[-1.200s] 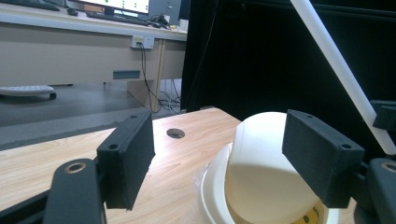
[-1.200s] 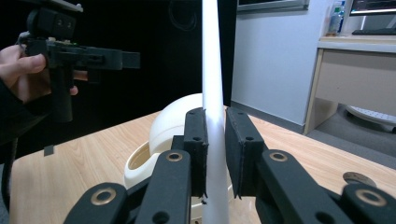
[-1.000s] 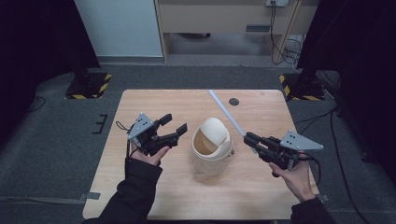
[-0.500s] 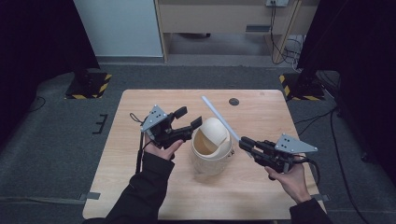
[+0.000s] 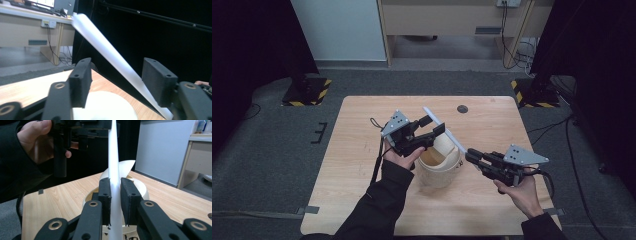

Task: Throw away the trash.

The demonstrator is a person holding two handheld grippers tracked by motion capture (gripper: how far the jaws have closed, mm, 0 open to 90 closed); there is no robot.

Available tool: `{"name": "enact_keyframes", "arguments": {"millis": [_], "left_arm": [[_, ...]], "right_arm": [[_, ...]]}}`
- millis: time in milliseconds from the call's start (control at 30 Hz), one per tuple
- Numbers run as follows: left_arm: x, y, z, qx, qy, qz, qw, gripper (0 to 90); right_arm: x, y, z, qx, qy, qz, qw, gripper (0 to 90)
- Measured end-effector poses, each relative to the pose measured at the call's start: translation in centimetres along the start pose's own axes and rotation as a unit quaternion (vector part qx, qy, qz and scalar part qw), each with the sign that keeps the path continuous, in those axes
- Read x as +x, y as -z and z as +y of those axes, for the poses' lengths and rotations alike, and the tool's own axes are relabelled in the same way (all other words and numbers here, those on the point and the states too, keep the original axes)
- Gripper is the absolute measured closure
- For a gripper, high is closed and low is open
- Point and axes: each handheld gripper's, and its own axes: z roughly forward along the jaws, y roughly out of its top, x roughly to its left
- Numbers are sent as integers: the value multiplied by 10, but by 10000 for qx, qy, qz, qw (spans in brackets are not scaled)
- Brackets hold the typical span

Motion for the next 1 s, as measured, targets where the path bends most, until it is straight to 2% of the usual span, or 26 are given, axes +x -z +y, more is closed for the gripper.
{"name": "enact_keyframes", "arguments": {"millis": [133, 233, 367, 467, 700, 733, 767, 900, 1000], "left_arm": [[-3, -4, -3, 42, 138, -113, 9998, 501], [-4, -5, -4, -35, 310, -223, 9993, 588], [-5, -6, -5, -78, 680, -363, 9970, 656], [-6, -5, -5, -115, 773, -453, 9959, 687], [-13, -1, -1, -194, 651, -704, 9952, 740], [-14, 0, 0, -195, 546, -668, 9961, 794], [-15, 2, 1, -181, 433, -623, 9970, 800], [-16, 5, 4, -269, 421, -687, 9964, 801], [-18, 10, 6, -300, 392, -736, 9961, 801]], "right_arm": [[0, -1, -1, 44, 0, 10, 10000, 793], [1, -1, 0, 30, -26, 9, 10000, 792], [0, 0, 0, 40, -26, -1, 10000, 792], [1, 0, 0, 53, -14, -1, 10000, 791], [-1, 0, 0, 33, -135, -61, 9999, 775], [-2, 2, 0, 13, -179, -83, 9998, 777], [-3, 3, 0, -10, -215, -80, 9997, 775], [-7, 8, 4, -102, -281, -161, 9994, 770], [-10, 12, 5, -55, -245, -326, 9992, 758]]}}
